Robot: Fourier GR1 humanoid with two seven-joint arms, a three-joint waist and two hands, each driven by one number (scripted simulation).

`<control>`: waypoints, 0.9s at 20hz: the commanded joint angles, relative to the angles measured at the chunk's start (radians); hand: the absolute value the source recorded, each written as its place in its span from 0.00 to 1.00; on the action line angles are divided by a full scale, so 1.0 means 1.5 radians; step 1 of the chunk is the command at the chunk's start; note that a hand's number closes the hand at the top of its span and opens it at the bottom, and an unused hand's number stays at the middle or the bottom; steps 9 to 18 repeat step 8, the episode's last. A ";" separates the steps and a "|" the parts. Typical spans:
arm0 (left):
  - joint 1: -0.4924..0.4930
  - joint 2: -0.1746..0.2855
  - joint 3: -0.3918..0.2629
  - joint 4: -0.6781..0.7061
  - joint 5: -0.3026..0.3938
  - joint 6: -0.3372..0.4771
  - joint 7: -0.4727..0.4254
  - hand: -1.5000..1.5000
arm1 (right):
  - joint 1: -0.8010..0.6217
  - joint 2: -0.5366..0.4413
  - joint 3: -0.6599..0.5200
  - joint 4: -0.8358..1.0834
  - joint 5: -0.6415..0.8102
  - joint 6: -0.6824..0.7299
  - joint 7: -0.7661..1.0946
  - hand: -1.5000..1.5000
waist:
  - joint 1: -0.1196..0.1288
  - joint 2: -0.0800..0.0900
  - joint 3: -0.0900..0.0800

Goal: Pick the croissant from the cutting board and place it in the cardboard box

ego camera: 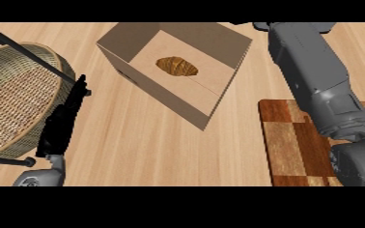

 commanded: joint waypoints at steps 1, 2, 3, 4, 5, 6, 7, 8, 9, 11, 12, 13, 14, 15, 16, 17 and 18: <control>0.024 -0.008 -0.004 0.004 -0.009 0.009 -0.023 0.50 | 0.030 -0.095 -0.035 0.016 -0.027 0.069 -0.020 0.00 | -0.003 0.000 0.000; 0.012 -0.005 -0.010 -0.012 -0.004 -0.002 -0.001 0.50 | 0.030 -0.110 -0.042 0.018 -0.032 0.086 -0.031 0.00 | 0.001 0.001 0.001; 0.028 -0.017 -0.010 0.005 -0.013 0.016 -0.031 0.50 | 0.040 -0.134 -0.045 0.023 -0.034 0.108 -0.032 0.00 | -0.001 0.002 0.001; -0.009 -0.017 -0.009 0.012 -0.005 0.006 -0.004 0.50 | 0.064 -0.142 -0.041 0.026 -0.030 0.133 -0.063 0.00 | -0.003 0.004 0.001; 0.003 -0.011 -0.009 0.002 -0.008 0.007 -0.015 0.50 | 0.034 -0.168 -0.044 0.032 -0.030 0.145 -0.036 0.00 | 0.009 0.007 0.001; -0.008 -0.020 -0.019 -0.001 -0.018 0.014 0.004 0.50 | 0.048 -0.176 -0.042 0.035 -0.027 0.159 -0.053 0.00 | 0.007 0.006 0.002; -0.003 -0.007 -0.011 -0.014 -0.009 0.002 -0.002 0.50 | 0.064 -0.188 -0.040 0.037 -0.023 0.164 -0.072 0.00 | 0.012 0.007 0.002; 0.025 0.007 0.007 -0.002 0.011 -0.014 -0.024 0.50 | 0.074 -0.194 -0.030 0.043 -0.015 0.193 -0.074 0.00 | 0.011 0.005 0.001; 0.025 0.007 0.007 -0.002 0.011 -0.014 -0.024 0.50 | 0.074 -0.194 -0.030 0.043 -0.015 0.193 -0.074 0.00 | 0.011 0.005 0.001; 0.025 0.007 0.007 -0.002 0.011 -0.014 -0.024 0.50 | 0.074 -0.194 -0.030 0.043 -0.015 0.193 -0.074 0.00 | 0.011 0.005 0.001; 0.025 0.007 0.007 -0.002 0.011 -0.014 -0.024 0.50 | 0.074 -0.194 -0.030 0.043 -0.015 0.193 -0.074 0.00 | 0.011 0.005 0.001; 0.025 0.007 0.007 -0.002 0.011 -0.014 -0.024 0.50 | 0.074 -0.194 -0.030 0.043 -0.015 0.193 -0.074 0.00 | 0.011 0.005 0.001; 0.025 0.007 0.007 -0.002 0.011 -0.014 -0.024 0.50 | 0.074 -0.194 -0.030 0.043 -0.015 0.193 -0.074 0.00 | 0.011 0.005 0.001; 0.025 0.007 0.007 -0.002 0.011 -0.014 -0.024 0.50 | 0.074 -0.194 -0.030 0.043 -0.015 0.193 -0.074 0.00 | 0.011 0.005 0.001; 0.025 0.007 0.007 -0.002 0.011 -0.014 -0.024 0.50 | 0.074 -0.194 -0.030 0.043 -0.015 0.193 -0.074 0.00 | 0.011 0.005 0.001; 0.025 0.007 0.007 -0.002 0.011 -0.014 -0.024 0.50 | 0.074 -0.194 -0.030 0.043 -0.015 0.193 -0.074 0.00 | 0.011 0.005 0.001; 0.025 0.007 0.007 -0.002 0.011 -0.014 -0.024 0.50 | 0.074 -0.194 -0.030 0.043 -0.015 0.193 -0.074 0.00 | 0.011 0.005 0.001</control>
